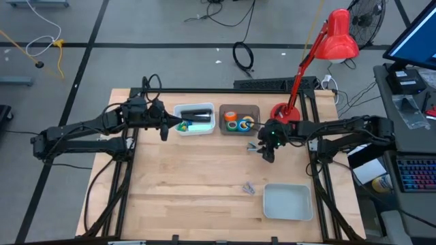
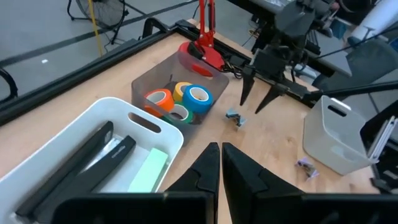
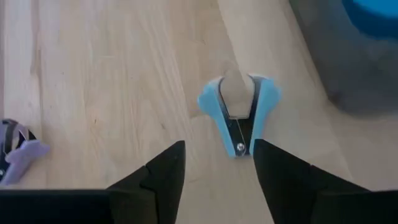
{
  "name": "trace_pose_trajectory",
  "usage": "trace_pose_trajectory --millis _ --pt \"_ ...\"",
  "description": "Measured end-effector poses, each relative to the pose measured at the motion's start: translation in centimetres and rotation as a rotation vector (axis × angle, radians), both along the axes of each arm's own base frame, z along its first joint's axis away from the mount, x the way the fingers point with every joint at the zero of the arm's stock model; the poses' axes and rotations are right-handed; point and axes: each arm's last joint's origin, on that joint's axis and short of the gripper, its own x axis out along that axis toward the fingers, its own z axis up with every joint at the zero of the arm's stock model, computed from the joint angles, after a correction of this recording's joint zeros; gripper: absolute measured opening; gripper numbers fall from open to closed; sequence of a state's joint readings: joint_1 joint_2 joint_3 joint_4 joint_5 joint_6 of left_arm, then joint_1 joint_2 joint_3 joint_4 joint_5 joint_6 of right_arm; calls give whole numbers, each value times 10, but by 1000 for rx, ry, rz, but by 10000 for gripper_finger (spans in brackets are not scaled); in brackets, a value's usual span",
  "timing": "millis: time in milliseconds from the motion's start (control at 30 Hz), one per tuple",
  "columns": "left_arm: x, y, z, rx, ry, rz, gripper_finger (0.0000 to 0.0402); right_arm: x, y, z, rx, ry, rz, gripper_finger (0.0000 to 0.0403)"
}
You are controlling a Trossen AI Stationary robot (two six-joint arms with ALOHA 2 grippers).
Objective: Pick and place Stapler, Stapler remover, tape
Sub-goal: Put the light blue staple remover into the gray bin
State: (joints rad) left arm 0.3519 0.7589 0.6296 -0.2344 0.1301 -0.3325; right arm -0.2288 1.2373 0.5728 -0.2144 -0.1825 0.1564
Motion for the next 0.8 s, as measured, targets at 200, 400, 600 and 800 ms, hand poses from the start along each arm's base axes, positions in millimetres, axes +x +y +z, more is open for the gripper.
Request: trace_pose_trajectory --millis 200,400,600,800 --pt "0 0 0 -10 -2 5 19 2 3 1 -58 -26 95 202" --pt "0 2 0 9 5 62 19 8 7 5 -71 -99 160 207" --pt "-1 2 0 15 7 79 19 16 9 -3 -65 -109 196 202" --pt "-1 2 0 15 7 79 19 25 7 -15 -80 -101 211 201"
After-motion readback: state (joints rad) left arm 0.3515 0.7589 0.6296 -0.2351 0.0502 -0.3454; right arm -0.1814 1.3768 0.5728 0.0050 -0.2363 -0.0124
